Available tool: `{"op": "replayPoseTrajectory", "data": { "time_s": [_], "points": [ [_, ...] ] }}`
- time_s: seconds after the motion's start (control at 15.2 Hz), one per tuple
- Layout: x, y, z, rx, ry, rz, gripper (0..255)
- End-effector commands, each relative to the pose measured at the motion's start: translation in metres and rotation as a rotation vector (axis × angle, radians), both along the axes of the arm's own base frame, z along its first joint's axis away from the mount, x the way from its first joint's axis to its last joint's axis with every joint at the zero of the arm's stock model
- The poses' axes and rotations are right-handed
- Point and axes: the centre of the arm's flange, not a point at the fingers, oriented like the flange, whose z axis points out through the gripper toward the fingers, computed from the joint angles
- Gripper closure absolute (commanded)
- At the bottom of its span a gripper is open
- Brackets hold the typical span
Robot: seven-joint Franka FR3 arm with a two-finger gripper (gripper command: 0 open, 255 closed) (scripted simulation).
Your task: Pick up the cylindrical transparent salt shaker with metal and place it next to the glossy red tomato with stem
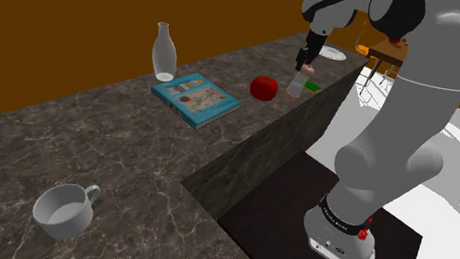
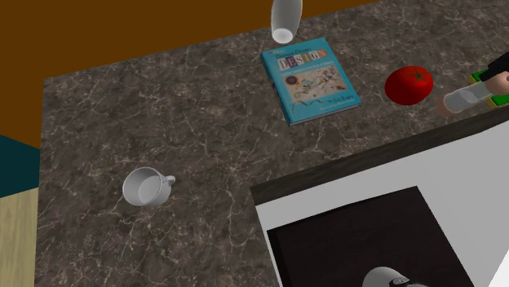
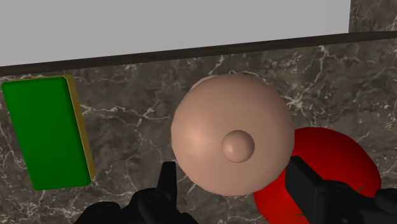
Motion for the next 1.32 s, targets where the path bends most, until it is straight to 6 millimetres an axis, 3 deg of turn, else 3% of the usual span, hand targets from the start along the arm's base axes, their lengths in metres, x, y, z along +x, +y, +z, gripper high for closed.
{"op": "replayPoseTrajectory", "data": {
  "time_s": [0.0, 0.4, 0.46, 0.79, 1.06, 1.25],
  "points": [
    [0.0, 0.0, -0.004, -0.001, -0.001, 0.0, 255],
    [0.0, 0.0, -0.004, -0.001, -0.001, 0.0, 255],
    [0.0, 0.0, -0.004, -0.001, -0.001, 0.0, 0],
    [0.0, 0.0, -0.004, -0.001, -0.001, 0.0, 0],
    [-0.004, 0.0, 0.046, -0.001, -0.001, 0.0, 0],
    [-0.004, 0.0, 0.046, -0.001, -0.001, 0.0, 0]
  ]
}}
